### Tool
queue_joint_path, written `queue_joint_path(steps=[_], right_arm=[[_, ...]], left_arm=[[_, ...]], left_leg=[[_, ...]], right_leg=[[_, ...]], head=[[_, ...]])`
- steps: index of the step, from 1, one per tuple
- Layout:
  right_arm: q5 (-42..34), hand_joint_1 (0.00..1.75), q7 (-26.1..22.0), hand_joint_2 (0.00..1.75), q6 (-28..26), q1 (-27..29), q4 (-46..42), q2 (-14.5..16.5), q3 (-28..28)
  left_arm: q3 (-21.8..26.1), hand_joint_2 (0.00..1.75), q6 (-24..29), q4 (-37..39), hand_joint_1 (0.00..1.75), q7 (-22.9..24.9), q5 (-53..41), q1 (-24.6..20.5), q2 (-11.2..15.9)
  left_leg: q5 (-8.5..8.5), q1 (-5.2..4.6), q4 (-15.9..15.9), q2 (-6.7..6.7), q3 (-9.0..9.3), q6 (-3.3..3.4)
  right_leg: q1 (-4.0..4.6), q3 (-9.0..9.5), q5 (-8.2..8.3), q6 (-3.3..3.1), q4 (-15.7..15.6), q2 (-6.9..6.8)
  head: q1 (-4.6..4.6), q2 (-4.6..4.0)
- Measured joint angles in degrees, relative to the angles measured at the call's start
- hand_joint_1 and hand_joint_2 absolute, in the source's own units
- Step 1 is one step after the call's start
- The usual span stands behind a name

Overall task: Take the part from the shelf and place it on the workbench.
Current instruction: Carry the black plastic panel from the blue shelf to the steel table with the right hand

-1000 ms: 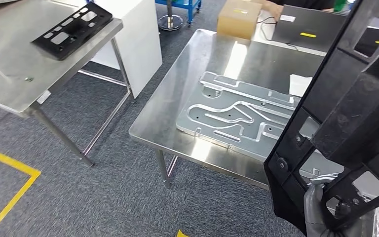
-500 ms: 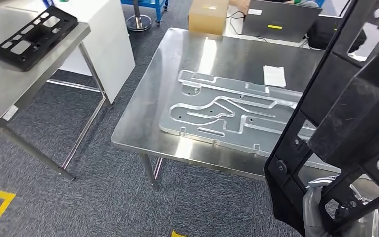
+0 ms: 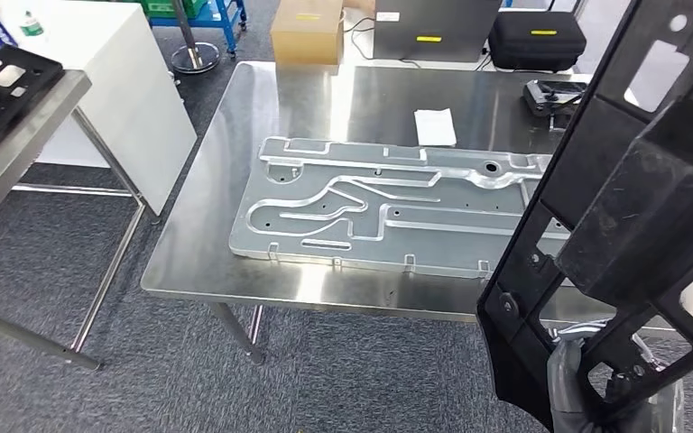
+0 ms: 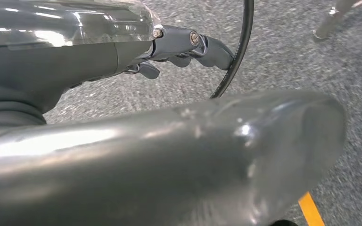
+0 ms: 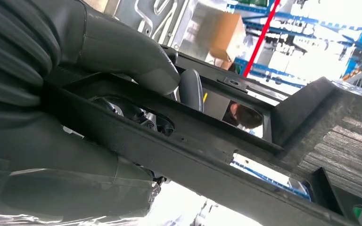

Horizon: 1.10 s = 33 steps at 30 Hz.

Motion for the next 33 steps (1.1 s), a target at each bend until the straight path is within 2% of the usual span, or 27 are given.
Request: queue_joint_path(steps=[2, 3, 6, 16, 17, 20, 21, 23, 25, 26, 27, 29, 30, 31, 32, 33], right_arm=[[0.0, 1.75, 0.0, 1.75, -0.1, 0.1, 0.0, 0.0, 0.0], [-0.1, 1.75, 0.1, 1.75, -0.1, 0.2, 0.0, 0.0, 0.0], [-0.1, 1.75, 0.4, 1.75, -0.3, 0.5, 0.0, 0.0, 0.0], [-0.2, 1.75, 0.9, 1.75, -0.3, 1.0, 0.0, 0.0, 0.0], [-0.2, 1.75, 0.9, 1.75, -0.3, 1.1, 0.0, 0.0, 0.0], [-0.2, 1.75, 0.9, 1.75, -0.2, 1.2, -0.1, 0.0, 0.0], [-0.2, 1.75, 0.9, 1.75, -0.2, 1.2, -0.1, 0.0, 0.0], [-0.2, 1.75, 0.9, 1.75, -0.2, 1.2, -0.2, 0.0, 0.0], [-0.2, 1.75, 0.9, 1.75, -0.2, 1.2, -0.2, 0.0, 0.0], [-0.2, 1.75, 0.9, 1.75, -0.2, 1.2, -0.2, 0.0, 0.0], [-0.2, 1.75, 0.9, 1.75, -0.2, 1.2, -0.2, 0.0, 0.0], [-0.2, 1.75, 1.0, 1.75, -0.2, 1.3, -0.2, 0.0, 0.0], [-0.2, 1.75, 0.9, 1.75, -0.2, 1.3, -0.1, 0.0, 0.0], [-0.2, 1.75, 0.9, 1.75, -0.2, 1.2, -0.1, 0.0, 0.0], [-0.2, 1.75, 0.9, 1.75, -0.2, 1.3, 0.0, 0.0, 0.0], [-0.2, 1.75, 0.9, 1.75, -0.2, 1.4, 0.0, 0.0, 0.0]], left_arm=[[0.0, 0.00, 0.0, 0.1, 0.00, 0.0, 0.0, 0.0, 0.0], [0.0, 0.00, -0.1, 0.1, 0.00, 0.0, 0.0, -0.1, 0.0], [0.0, 0.00, -0.3, 0.2, 0.00, 0.0, 0.4, -0.1, 0.0], [-0.1, 0.00, -0.5, 0.7, 0.00, 1.0, 3.1, -0.2, 0.0], [0.0, 0.00, -0.8, 0.8, 0.00, 0.8, 2.9, -0.2, 0.0], [-0.1, 0.00, -1.4, 1.1, 0.00, 0.0, 2.9, -0.4, 0.0], [-0.1, 0.00, -1.5, 1.3, 0.00, -0.1, 2.8, -0.4, 0.0], [-0.2, 0.00, -1.5, 1.5, 0.00, -0.3, 2.8, -0.4, 0.0], [-0.2, 0.00, -1.5, 1.7, 0.00, -0.3, 2.8, -0.5, 0.0], [-0.2, 0.00, -1.5, 1.9, 0.00, -0.3, 2.7, -0.5, 0.0], [-0.2, 0.00, -1.6, 2.1, 0.00, -0.3, 2.6, -0.5, 0.0], [-0.2, 0.00, -1.9, 2.4, 0.00, -0.3, 2.5, -0.6, 0.0], [-0.2, 0.00, -1.9, 2.5, 0.00, -0.3, 2.4, -0.7, 0.0], [-0.1, 0.00, -2.0, 2.6, 0.00, -0.3, 2.4, -0.8, 0.1], [-0.1, 0.00, -2.0, 2.6, 0.00, -0.2, 2.4, -0.9, 0.1], [0.0, 0.00, -2.0, 2.7, 0.00, -0.2, 2.3, -0.9, 0.2]], left_leg=[[2.07, -0.18, -5.8, -0.73, 2.19, 0.60], [2.05, -0.25, -6.8, -0.95, 2.48, 0.52], [2.02, -0.47, -7.1, -0.97, 2.50, 0.16], [1.89, -0.68, -7.0, -0.96, 2.54, 0.64], [1.83, -0.81, -7.0, -0.92, 2.51, 0.84], [1.71, -0.64, -8.3, -0.73, 3.45, 2.33], [1.69, -0.36, -9.0, -0.68, 4.06, 2.71], [1.47, -0.03, -9.8, -0.38, 4.89, 2.80], [1.08, 0.27, -9.9, 0.16, 5.39, 2.33], [0.77, 0.56, -9.8, 0.39, 5.76, 1.88], [0.45, 0.97, -9.8, 0.57, 6.23, 1.37], [-0.45, 2.11, -9.5, 0.76, 7.50, -0.03], [-0.98, 2.51, -9.3, 0.82, 8.09, -0.85], [-1.52, 2.78, -9.0, 0.87, 8.53, -1.68], [-2.07, 2.78, -8.9, 0.98, 8.77, -2.38], [-2.38, 2.70, -8.8, 1.05, 9.12, -2.99]], right_leg=[[0.20, 0.05, -0.33, 0.26, 0.3, 0.46], [0.20, -0.09, -0.46, 0.36, 0.4, 0.53], [0.02, -0.23, -0.63, 0.59, 0.5, 0.47], [-0.22, -0.06, -0.59, 1.05, 0.2, 0.48], [-0.31, 0.04, -0.38, 1.25, 0.2, 0.51], [-0.33, -0.12, 0.71, 2.23, 1.3, 0.24], [-0.26, -0.53, 0.50, 2.44, 2.3, -0.23], [-0.59, -3.06, -1.98, 2.88, 6.7, -1.33], [-1.46, -7.18, -4.82, 3.55, 12.9, -1.99], [-2.01, -8.39, -4.90, 4.12, 14.3, -2.15], [-2.57, -8.64, -3.93, 4.84, 14.0, -2.32], [-3.81, -6.15, 0.35, 6.76, 8.0, -2.83], [-4.04, -4.84, 1.46, 7.50, 5.0, -3.06], [-4.12, -3.96, 1.51, 7.34, 2.9, -3.34], [-3.93, -3.75, 0.95, 6.62, 2.3, -3.45], [-3.70, -3.88, -0.01, 5.56, 2.7, -3.44]], head=[[0.09, 0.00], [0.13, 0.01], [0.14, 0.01], [0.15, 0.00], [0.14, 0.01], [0.07, 0.01], [0.17, 0.00], [0.49, 0.00], [0.66, 0.00], [0.63, 0.00], [0.63, 0.00], [0.67, 0.00], [0.92, 0.00], [1.32, 0.01], [1.63, 0.01], [1.78, 0.01]])
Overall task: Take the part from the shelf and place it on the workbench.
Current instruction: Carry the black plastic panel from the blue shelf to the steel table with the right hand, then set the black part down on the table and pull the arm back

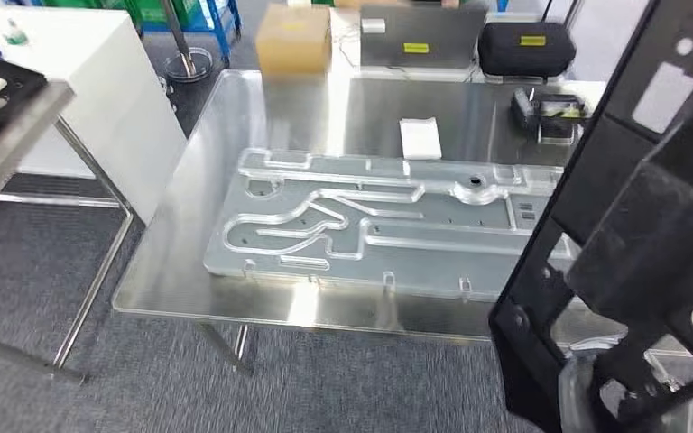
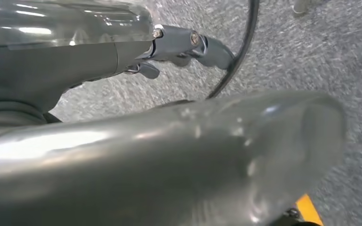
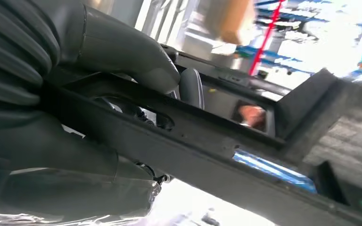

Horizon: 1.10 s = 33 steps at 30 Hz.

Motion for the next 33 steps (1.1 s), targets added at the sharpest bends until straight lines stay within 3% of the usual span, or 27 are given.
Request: queue_joint_path(steps=[1, 3, 5, 7, 8, 9, 10, 11, 13, 14, 15, 17, 19, 20, 22, 23, 24, 25, 27, 28, 30, 31, 33], right_arm=[[0.0, 1.75, 0.0, 1.75, 0.0, 0.1, 0.0, 0.0, 0.0], [0.0, 1.75, 0.0, 1.75, 0.0, 0.3, 0.0, 0.0, 0.0], [0.0, 1.75, 0.1, 1.75, -0.1, 0.3, -0.1, 0.0, 0.1], [0.0, 1.75, 0.0, 1.75, -0.1, 0.2, -0.1, 0.0, 0.2], [0.1, 1.75, 0.1, 1.75, 0.0, 0.2, -0.1, 0.0, 0.3], [0.3, 1.75, 0.1, 1.75, 0.0, 0.2, -0.1, 0.0, 0.3], [0.7, 1.75, 0.2, 1.75, 0.1, 0.3, -0.1, 0.0, 0.3], [1.0, 1.75, 0.3, 1.75, 0.2, 0.3, -0.1, 0.0, 0.3], [1.5, 1.75, 0.5, 1.75, 0.3, 0.2, 0.0, 0.0, 0.3], [1.6, 1.75, 0.6, 1.75, 0.4, 0.1, 0.1, -0.1, 0.3], [1.7, 1.75, 0.6, 1.75, 0.5, 0.1, 0.1, -0.1, 0.3], [1.8, 1.75, 0.7, 1.75, 0.5, 0.2, 0.1, -0.2, 0.3], [1.8, 1.75, 0.7, 1.75, 0.5, 0.2, 0.0, -0.2, 0.3], [1.8, 1.75, 0.7, 1.75, 0.5, 0.2, -0.1, -0.2, 0.3], [1.8, 1.75, 0.7, 1.75, 0.5, 0.1, -0.1, -0.2, 0.3], [1.8, 1.75, 0.7, 1.75, 0.5, 0.1, 0.0, -0.2, 0.3], [1.8, 1.75, 0.7, 1.75, 0.5, 0.1, 0.0, -0.3, 0.3], [1.8, 1.75, 0.7, 1.75, 0.5, 0.2, 0.0, -0.3, 0.3], [2.1, 1.75, 0.8, 1.75, 0.6, 0.2, 0.0, -0.3, 0.3], [2.5, 1.75, 0.8, 1.75, 0.6, 0.2, 0.0, -0.3, 0.3], [3.7, 1.75, 0.9, 1.75, 0.6, 0.2, 0.1, -0.3, 0.4], [4.4, 1.75, 0.9, 1.75, 0.7, 0.3, 0.1, -0.3, 0.4], [5.4, 1.75, 1.0, 1.75, 0.7, 0.3, 0.1, -0.4, 0.4]], left_arm=[[0.0, 0.00, 0.0, 0.0, 0.00, 0.0, 0.0, 0.0, 0.0], [0.0, 0.00, 0.0, 0.1, 0.00, 0.1, -0.1, -0.2, 0.0], [0.0, 0.00, 0.0, 0.1, 0.00, 0.1, -0.1, -0.2, 0.1], [0.0, 0.00, 0.0, 0.2, 0.00, 0.2, -0.2, -0.2, 0.1], [0.0, 0.00, 0.0, 0.3, 0.00, 0.2, -0.2, -0.2, 0.1], [0.0, 0.00, 0.0, 0.3, 0.00, 0.3, -0.2, -0.2, 0.1], [0.0, 0.00, 0.1, 0.3, 0.00, 0.3, -0.2, -0.2, 0.1], [0.0, 0.00, 0.1, 0.4, 0.00, 0.4, -0.2, -0.2, 0.1], [0.1, 0.00, 0.2, 0.4, 0.00, 0.6, -0.1, -0.2, 0.1], [0.2, 0.00, 0.3, 0.5, 0.00, 0.7, -0.1, -0.2, 0.2], [0.3, 0.00, 0.4, 0.5, 0.00, 0.8, -0.1, -0.2, 0.2], [0.4, 0.00, 0.5, 0.5, 0.00, 0.8, -0.2, -0.3, 0.1], [0.3, 0.00, 0.6, 0.5, 0.00, 0.8, -0.2, -0.4, 0.0], [0.3, 0.00, 0.5, 0.6, 0.00, 0.8, -0.2, -0.5, -0.1], [0.3, 0.00, 0.5, 0.7, 0.00, 0.8, -0.2, -0.5, -0.1], [0.3, 0.00, 0.4, 0.7, 0.00, 0.8, -0.2, -0.5, -0.1], [0.3, 0.00, 0.4, 0.8, 0.00, 0.8, -0.2, -0.5, -0.1], [0.3, 0.00, 0.4, 0.9, 0.00, 0.8, -0.2, -0.5, -0.1], [0.4, 0.00, 0.4, 0.9, 0.00, 1.0, -0.1, -0.5, -0.1], [0.4, 0.00, 0.4, 0.9, 0.00, 1.2, -0.1, -0.5, -0.1], [0.5, 0.00, 0.5, 0.9, 0.00, 1.3, -0.1, -0.6, -0.1], [0.5, 0.00, 0.5, 0.9, 0.00, 1.4, -0.1, -0.6, -0.1], [0.5, 0.00, 0.5, 0.9, 0.00, 1.4, -0.1, -0.6, -0.1]], left_leg=[[-0.03, 0.01, 0.2, 0.05, 0.17, -0.45], [0.83, 0.20, 3.3, -0.01, -0.74, -0.92], [0.46, 0.06, 10.3, -0.16, -5.01, -0.66], [-3.20, -0.68, 16.8, -0.27, -10.39, 0.03], [-5.34, -1.20, 18.3, -0.31, -12.43, 0.56], [-6.70, -1.80, 18.4, -0.36, -13.81, 1.31], [-6.61, -2.49, 17.0, -0.42, -14.53, 2.38], [-4.56, -3.37, 14.4, -0.60, -14.73, 3.83], [3.79, -5.35, 8.4, -2.03, -14.59, 7.45], [7.15, -6.11, 6.4, -2.76, -14.35, 8.69], [9.18, -6.64, 5.3, -3.33, -14.12, 9.42], [9.44, -6.64, 3.8, -3.26, -13.01, 9.31], [9.61, -6.02, 1.6, -2.94, -11.33, 9.00], [9.61, -5.55, 0.6, -2.77, -10.48, 8.73], [9.14, -5.05, 0.1, -2.49, -9.60, 8.20], [8.76, -4.78, 0.1, -2.41, -9.29, 7.77], [8.32, -4.50, 0.2, -2.37, -8.97, 7.32], [7.84, -4.21, 0.5, -2.35, -8.62, 6.87], [6.82, -3.69, 1.3, -2.36, -8.13, 5.99], [6.22, -3.63, 1.9, -2.38, -8.08, 5.49], [5.21, -3.73, 2.6, -2.37, -8.10, 4.82], [4.77, -3.82, 2.8, -2.36, -8.03, 4.97], [4.49, -3.82, 2.8, -2.30, -7.87, 5.94]], right_leg=[[0.07, 0.16, -0.48, -1.25, 0.3, 0.09], [0.31, 1.17, -1.07, -2.60, 0.5, 0.38], [0.86, 2.62, -1.91, -3.60, 0.2, 0.50], [1.61, 4.10, -2.68, -4.32, -0.3, 0.73], [2.10, 4.94, -3.09, -4.60, -0.6, 0.96], [2.68, 5.88, -3.57, -4.87, -0.8, 1.20], [3.29, 6.86, -4.12, -5.15, -1.0, 1.45], [3.92, 7.85, -4.74, -5.45, -1.2, 1.63], [4.49, 9.26, -5.94, -5.87, -1.6, 2.03], [4.48, 9.63, -6.39, -5.81, -1.7, 2.29], [4.21, 9.80, -6.73, -5.61, -1.9, 2.62], [4.00, 10.44, -7.15, -5.14, -2.5, 3.00], [4.07, 10.46, -8.27, -4.58, -1.5, 2.44], [4.00, 9.43, -9.40, -4.16, 0.8, 2.01], [3.32, 5.08, -11.64, -3.02, 7.4, 1.47], [2.82, 2.91, -11.83, -2.44, 10.0, 1.35], [2.32, 1.48, -10.98, -1.87, 11.0, 1.25], [1.83, 1.08, -9.02, -1.32, 10.0, 1.12], [1.06, 2.70, -4.20, -0.42, 3.9, 0.86], [0.97, 3.60, -2.75, -0.43, 1.1, 0.89], [1.09, 4.30, -2.17, -1.23, -1.2, 1.07], [1.24, 4.27, -2.16, -1.71, -1.4, 1.21], [1.36, 4.36, -2.12, -2.17, -1.4, 1.24]], head=[[-0.09, 0.00], [-0.74, -0.01], [-1.27, 0.00], [-1.67, 0.00], [-1.80, 0.01], [-1.86, 0.00], [-1.97, 0.00], [-2.09, 0.00], [-1.47, 0.00], [-1.20, 0.00], [-0.98, 0.00], [-1.49, 0.01], [-1.63, 0.01], [-1.62, 0.01], [-1.49, 0.01], [-1.51, 0.00], [-1.50, 0.00], [-1.48, 0.00], [-1.44, 0.00], [-1.42, -0.01], [-1.61, -0.01], [-1.72, -0.01], [-1.87, 0.00]])
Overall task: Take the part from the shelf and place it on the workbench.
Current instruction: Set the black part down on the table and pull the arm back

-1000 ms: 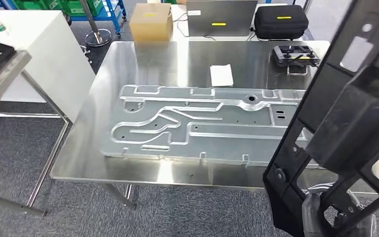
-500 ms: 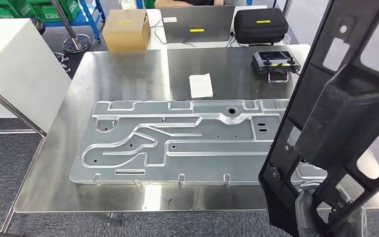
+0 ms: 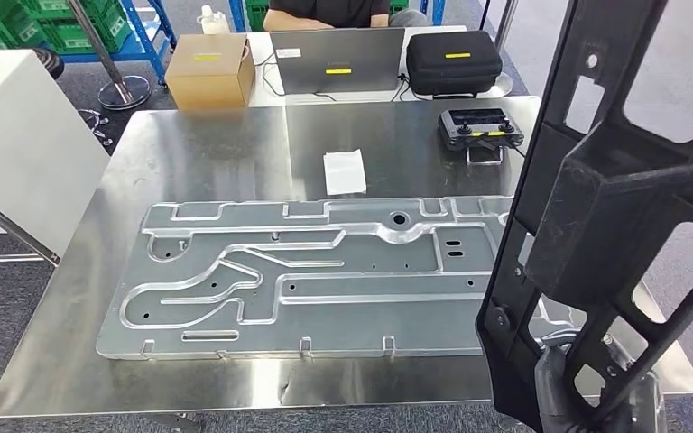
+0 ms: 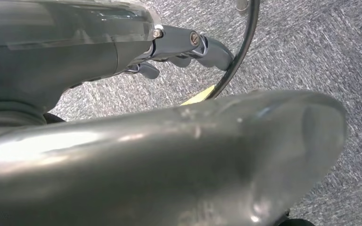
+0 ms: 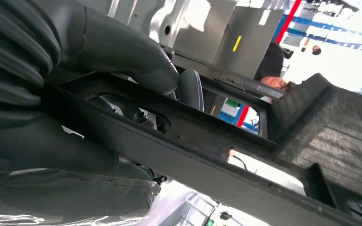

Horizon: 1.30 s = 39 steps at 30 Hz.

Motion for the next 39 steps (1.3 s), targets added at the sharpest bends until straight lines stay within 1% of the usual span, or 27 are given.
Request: queue_joint_path(steps=[1, 2, 4, 6, 7, 10, 11, 13, 15, 18, 23, 32, 35, 37, 39], right_arm=[[0.5, 1.75, 0.1, 1.75, 0.0, 0.0, 0.0, 0.0, 0.0], [1.0, 1.75, 0.1, 1.75, 0.0, 0.0, 0.0, 0.0, 0.0], [2.7, 1.75, 0.5, 1.75, 0.2, 0.0, 0.0, -0.1, 0.0], [6.9, 1.75, 1.7, 1.75, 0.5, 0.0, 0.0, -0.2, 0.0], [10.9, 1.75, 2.8, 1.75, 0.6, -0.1, -0.1, -0.2, 0.0], [28.2, 1.75, 7.7, 1.75, 0.3, -0.4, -0.5, -0.8, -0.4], [32.5, 1.75, 9.1, 1.75, 0.1, -0.6, -0.6, -1.1, -0.8], [36.5, 1.75, 10.6, 1.75, 0.0, -0.9, -0.5, -1.8, -1.5], [38.7, 1.75, 11.7, 1.75, 0.0, -2.3, -0.4, -2.4, -2.1], [42.9, 1.75, 13.3, 1.75, 0.3, -5.7, 0.5, -3.5, -3.4], [47.5, 1.75, 13.7, 1.75, 1.6, -10.8, 4.1, -5.3, -3.8], [49.6, 1.75, 14.1, 1.75, 2.3, -12.1, 7.0, -6.3, -3.2], [52.0, 1.75, 14.2, 1.75, 3.5, -12.3, 7.7, -6.8, -2.8], [54.1, 1.75, 15.0, 1.75, 4.6, -13.0, 8.5, -7.8, -2.1], [55.0, 1.75, 16.8, 1.75, 6.0, -14.4, 9.7, -10.0, -0.4]], left_arm=[[0.0, 0.00, 0.0, 0.0, 0.00, 0.0, 0.0, 0.0, 0.0], [0.0, 0.00, 0.0, 0.0, 0.00, 0.0, 0.0, 0.0, 0.0], [0.0, 0.00, 0.1, 0.0, 0.00, 0.0, 0.1, 0.0, 0.0], [0.1, 0.00, 0.0, 0.0, 0.00, 0.0, 0.2, 0.0, 0.0], [0.1, 0.00, 0.0, 0.0, 0.00, 0.0, 0.2, 0.0, 0.0], [0.3, 0.00, -0.8, 0.0, 0.00, 0.0, 0.1, 0.0, 0.0], [0.4, 0.00, -1.0, 0.0, 0.00, 0.0, 0.0, 0.0, 0.0], [0.5, 0.00, -1.2, 0.0, 0.00, -0.1, -0.2, 0.0, 0.0], [0.6, 0.00, -1.7, 0.0, 0.00, -0.2, -0.6, 0.0, -0.1], [0.7, 0.00, -2.4, 0.0, 0.00, -0.8, -1.2, 0.0, -0.1], [0.8, 0.00, -3.0, 0.0, 0.00, -1.3, -1.6, 0.1, -0.1], [0.9, 0.00, -3.8, 0.0, 0.00, -1.4, -1.8, 0.2, -0.1], [1.0, 0.00, -4.4, 0.0, 0.00, -1.6, -2.1, 0.2, -0.1], [1.1, 0.00, -5.1, 0.0, 0.00, -2.0, -2.7, 0.1, -0.1], [1.2, 0.00, -6.0, 0.0, 0.00, -2.7, -3.6, -0.1, -0.1]], left_leg=[[0.10, 0.03, -0.1, 0.00, 0.07, 0.34], [0.30, 0.05, -0.2, 0.00, 0.16, 0.33], [0.56, 0.10, -0.4, -0.01, 0.35, -0.27], [0.68, 0.16, -0.6, -0.02, 0.48, -0.85], [0.68, 0.18, -0.6, -0.02, 0.52, -1.08], [0.62, 0.22, -0.7, -0.02, 0.56, -1.76], [0.59, 0.22, -0.7, -0.02, 0.55, -1.91], [0.56, 0.20, -0.7, -0.02, 0.52, -2.07], [0.51, 0.18, -0.7, -0.01, 0.49, -2.15], [0.45, 0.17, -0.7, 0.01, 0.53, -2.23], [0.46, 0.17, -0.7, -0.05, 0.58, -2.20], [0.43, 0.17, -0.7, -0.07, 0.52, -2.14], [0.43, 0.17, -0.7, -0.07, 0.50, -2.13], [0.42, 0.17, -0.7, -0.06, 0.44, -2.13], [0.42, 0.17, -0.7, -0.04, 0.39, -2.12]], right_leg=[[0.08, 0.04, -0.02, -0.16, 0.0, 0.02], [0.13, 0.08, -0.05, -0.31, 0.0, 0.01], [0.20, 0.17, -0.14, -0.50, 0.0, 0.01], [0.26, 0.24, -0.23, -0.65, 0.1, 0.01], [0.28, 0.27, -0.28, -0.72, 0.1, 0.01], [0.31, 0.29, -0.37, -0.83, 0.1, 0.02], [0.32, 0.29, -0.39, -0.83, 0.1, 0.02], [0.36, 0.28, -0.42, -0.81, 0.1, 0.02], [0.39, 0.31, -0.43, -0.79, 0.0, 0.03], [0.38, 0.46, -0.42, -0.76, -0.2, 0.06], [0.36, 0.59, -0.31, -0.57, -0.4, 0.02], [0.31, 0.68, -0.26, -0.49, -0.6, 0.00], [0.31, 0.69, -0.26, -0.48, -0.6, 0.01], [0.30, 0.69, -0.25, -0.46, -0.6, 0.02], [0.30, 0.70, -0.22, -0.42, -0.7, 0.03]], head=[[-0.02, 0.00], [-0.05, 0.00], [-0.08, -0.01], [-0.07, -0.01], [-0.07, -0.01], [-0.06, -0.01], [-0.04, -0.01], [-0.04, -0.01], [-0.04, -0.01], [-0.02, -0.01], [-0.02, -0.01], [-0.02, -0.01], [-0.02, -0.01], [-0.02, -0.01], [-0.02, -0.01]])
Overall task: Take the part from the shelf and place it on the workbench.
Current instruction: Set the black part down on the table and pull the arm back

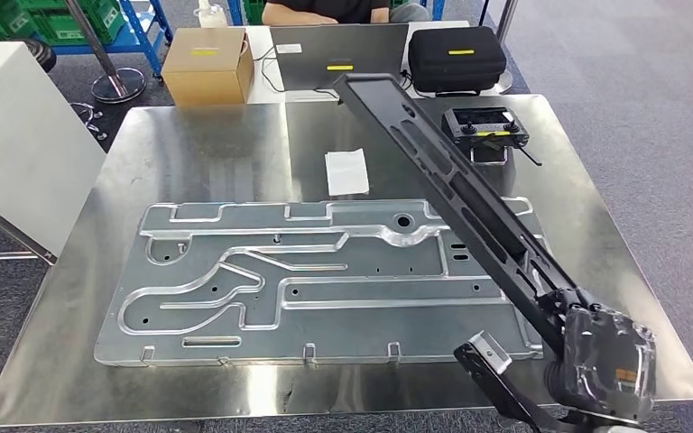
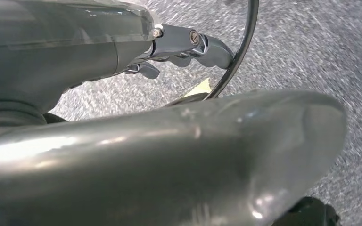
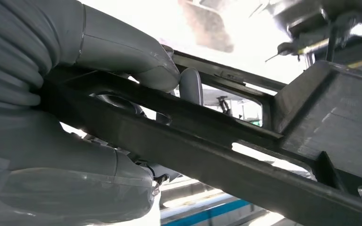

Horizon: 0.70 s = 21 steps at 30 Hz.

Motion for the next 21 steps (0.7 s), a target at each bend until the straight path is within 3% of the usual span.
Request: queue_joint_path(steps=[6, 10, 12, 17, 21], right_arm=[[0.1, 1.75, 3.5, 1.75, 6.0, -8.1, 6.7, -6.3, 9.0], [0.1, 1.75, 11.6, 1.75, 10.9, -11.8, 9.4, -11.0, 14.9], [0.1, 1.75, 13.2, 1.75, 11.7, -12.6, 9.8, -13.2, 16.3], [0.1, 1.75, 14.0, 1.75, 14.5, -16.7, 11.3, -16.3, 20.4], [0.1, 1.75, 14.0, 1.75, 17.3, -21.7, 13.9, -17.0, 25.4]], left_arm=[[1.1, 0.00, -3.6, 1.2, 0.00, -3.7, -5.5, -1.5, 0.0], [3.2, 0.00, -8.3, 4.7, 0.00, -10.1, -16.7, -5.0, 0.1], [5.1, 0.00, -9.0, 7.0, 0.00, -12.1, -20.2, -6.7, 0.1], [7.8, 0.00, -8.9, 11.1, 0.00, -13.8, -22.8, -9.9, 0.0], [9.6, 0.00, -9.1, 13.3, 0.00, -15.0, -24.5, -11.6, 0.0]], left_leg=[[0.06, -0.02, 0.0, 0.04, 0.12, 0.06], [0.20, -0.02, 0.1, -0.30, 0.15, 0.25], [0.20, -0.02, 0.1, -0.30, 0.09, 0.26], [0.19, -0.02, 0.1, -0.06, 0.06, 0.26], [0.20, -0.03, 0.1, -0.08, 0.06, 0.26]], right_leg=[[-0.01, -0.03, 0.10, 0.14, 0.0, 0.06], [-0.06, -0.04, 0.11, 0.17, 0.0, -0.35], [-0.06, -0.02, 0.12, 0.18, 0.0, -0.31], [-0.13, -0.10, 0.17, 0.26, 0.0, -0.06], [-0.15, -0.10, 0.18, 0.27, -0.1, -0.08]], head=[[-0.02, 0.00], [0.00, 0.00], [0.02, 0.00], [0.00, 0.00], [0.01, 0.00]])
